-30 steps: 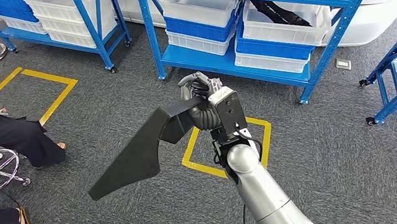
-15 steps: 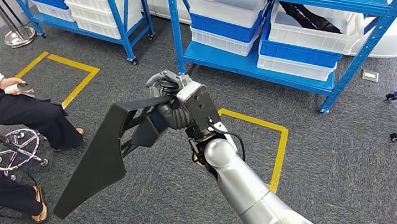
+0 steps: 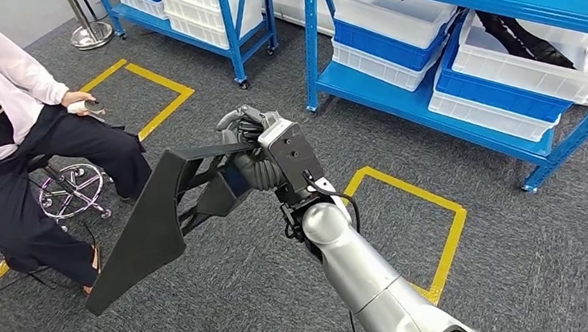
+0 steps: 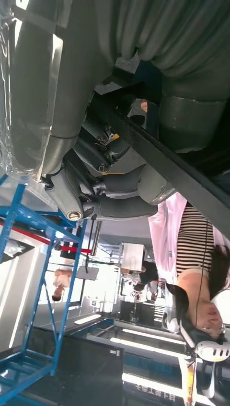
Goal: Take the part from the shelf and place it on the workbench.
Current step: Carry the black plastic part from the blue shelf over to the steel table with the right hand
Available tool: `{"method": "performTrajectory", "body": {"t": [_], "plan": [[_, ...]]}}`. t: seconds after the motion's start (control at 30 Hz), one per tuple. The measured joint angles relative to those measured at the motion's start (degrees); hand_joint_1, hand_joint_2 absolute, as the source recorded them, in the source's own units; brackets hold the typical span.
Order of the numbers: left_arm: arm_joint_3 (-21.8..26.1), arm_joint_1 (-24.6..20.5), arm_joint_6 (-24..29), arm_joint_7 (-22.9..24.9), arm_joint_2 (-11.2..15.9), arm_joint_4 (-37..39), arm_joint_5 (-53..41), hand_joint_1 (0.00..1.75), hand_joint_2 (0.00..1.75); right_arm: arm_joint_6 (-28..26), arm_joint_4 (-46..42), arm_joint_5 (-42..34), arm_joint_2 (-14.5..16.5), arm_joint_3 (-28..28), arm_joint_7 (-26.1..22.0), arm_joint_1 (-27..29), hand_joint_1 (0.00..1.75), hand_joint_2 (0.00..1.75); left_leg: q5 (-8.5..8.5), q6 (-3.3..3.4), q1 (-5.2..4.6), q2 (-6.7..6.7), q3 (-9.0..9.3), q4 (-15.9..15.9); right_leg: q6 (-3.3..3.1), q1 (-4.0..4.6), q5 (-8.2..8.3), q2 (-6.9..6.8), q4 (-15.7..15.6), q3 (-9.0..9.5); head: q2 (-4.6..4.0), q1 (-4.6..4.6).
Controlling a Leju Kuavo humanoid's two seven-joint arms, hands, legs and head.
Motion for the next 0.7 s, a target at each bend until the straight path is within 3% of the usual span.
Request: {"method": "performTrajectory", "body": {"t": [0.03, 0.1, 0.17, 0.23, 0.27, 0.3, 0.37, 0.43, 0.47, 0.53, 0.6, 0.63, 0.7], "plan": [[0.0, 0.2, 0.0, 0.0, 0.0, 0.0, 0.0, 0.0, 1.75, 0.0, 0.0, 0.0, 0.1, 0.0, 0.0, 0.0, 1.75, 1.75, 0.08, -0.32, 0.08, -0.15, -0.15, -0.1, -0.44, -0.29, 0.22, -0.4, -0.1, 0.09, 0.0, -0.02], [0.0, 0.4, 0.0, 0.0, 0.0, 0.0, 0.0, 0.0, 1.75, 0.0, 0.1, 0.0, 0.4, 0.1, 0.0, -0.2, 1.75, 1.75, -1.0, -0.73, 0.06, 1.33, -0.95, 1.4, -1.47, -0.86, 0.68, -1.25, -0.5, 0.28, 0.0, -0.18], [0.0, 0.3, 0.0, 0.0, 0.0, 0.0, 0.0, 0.0, 1.75, 0.0, 0.1, 0.0, 0.4, 0.2, 0.0, -0.3, 1.75, 1.75, -4.25, -1.04, 0.03, 3.85, -3.48, 6.9, -2.29, -0.97, 0.88, -2.27, -0.8, 0.44, 0.0, -0.39], [0.0, 0.3, 0.0, 0.0, 0.1, 0.0, 0.0, 0.0, 1.75, 0.0, 0.4, 0.0, 0.4, 0.2, -0.1, -0.2, 1.75, 1.75, -7.25, -1.51, 0.19, 4.92, -6.8, 14.0, -2.53, -0.76, 0.82, -3.36, -0.8, 0.4, 0.0, -0.46], [0.0, 0.4, 0.0, 0.0, 0.1, 0.0, 0.0, 0.0, 1.75, 0.0, 0.6, 0.0, 0.4, 0.2, -0.1, -0.2, 1.75, 1.75, -7.52, -1.7, 0.28, 5.15, -7.56, 15.6, -2.56, -0.69, 0.79, -3.89, -0.7, 0.37, 0.0, -0.46], [0.0, 0.4, 0.0, 0.0, 0.1, 0.0, 0.0, 0.0, 1.75, 0.0, 0.7, 0.0, 0.4, 0.2, -0.1, -0.2, 1.75, 1.75, -6.76, -1.85, 0.38, 5.39, -7.2, 15.1, -2.55, -0.66, 0.77, -4.4, -0.7, 0.37, 0.0, -0.49], [0.0, 0.4, 0.0, 0.0, 0.2, 0.0, 0.0, 0.0, 1.75, 0.0, 0.8, 0.0, 0.4, 0.3, -0.1, -0.2, 1.75, 1.75, -3.52, -1.97, 0.56, 6.82, -3.32, 8.0, -2.32, -0.55, 0.6, -5.28, -0.6, 0.41, 0.0, -0.53], [0.0, 0.3, 0.0, 0.0, 0.2, -0.1, 0.0, 0.0, 1.75, 0.0, 0.8, 0.0, 0.4, 0.4, -0.1, -0.4, 1.75, 1.75, -1.6, -1.6, 0.46, 8.22, 0.04, 1.9, -1.75, 0.02, 0.24, -5.93, -0.3, 0.34, 0.0, -0.4], [0.0, 0.2, 0.0, 0.0, 0.2, -0.1, 0.0, 0.0, 1.75, 0.0, 0.8, 0.0, 0.4, 0.4, -0.1, -0.5, 1.75, 1.75, -1.48, -1.28, 0.33, 8.46, 0.57, 0.8, -1.47, 0.32, 0.11, -6.23, -0.2, 0.35, 0.0, -0.25], [0.0, 0.2, 0.0, 0.0, 0.1, -0.1, 0.0, 0.0, 1.75, 0.0, 0.8, 0.0, 0.4, 0.5, -0.1, -0.5, 1.75, 1.75, -1.35, -0.47, 0.07, 7.38, 0.36, 0.8, -0.99, 0.56, 0.0, -6.94, -0.3, 0.5, 0.0, 0.06], [0.0, 0.2, 0.0, 0.0, 0.0, -0.1, 0.0, 0.0, 1.75, 0.0, 0.8, 0.0, 0.4, 0.5, -0.1, -0.6, 1.75, 1.75, -0.96, 0.42, 0.06, 6.53, 0.37, 0.5, -0.64, 0.37, -1.01, -6.21, 1.1, -0.15, 0.0, 0.06], [0.0, 0.1, 0.0, 0.0, 0.0, -0.1, 0.0, 0.0, 1.75, 0.0, 0.8, 0.0, 0.3, 0.5, -0.1, -0.6, 1.75, 1.75, -0.75, 0.85, 0.13, 6.07, 0.37, 0.3, -0.65, 0.26, -2.28, -5.26, 3.4, -1.24, 0.0, 0.14], [0.0, 0.0, 0.0, 0.0, 0.0, -0.1, 0.0, 0.0, 1.75, 0.0, 0.9, 0.0, 0.1, 0.5, -0.1, -0.5, 1.75, 1.75, -0.52, 1.36, 0.19, 5.1, 0.17, 0.2, -0.97, 0.01, -5.76, -3.33, 11.1, -4.87, 0.0, 0.25]]}}
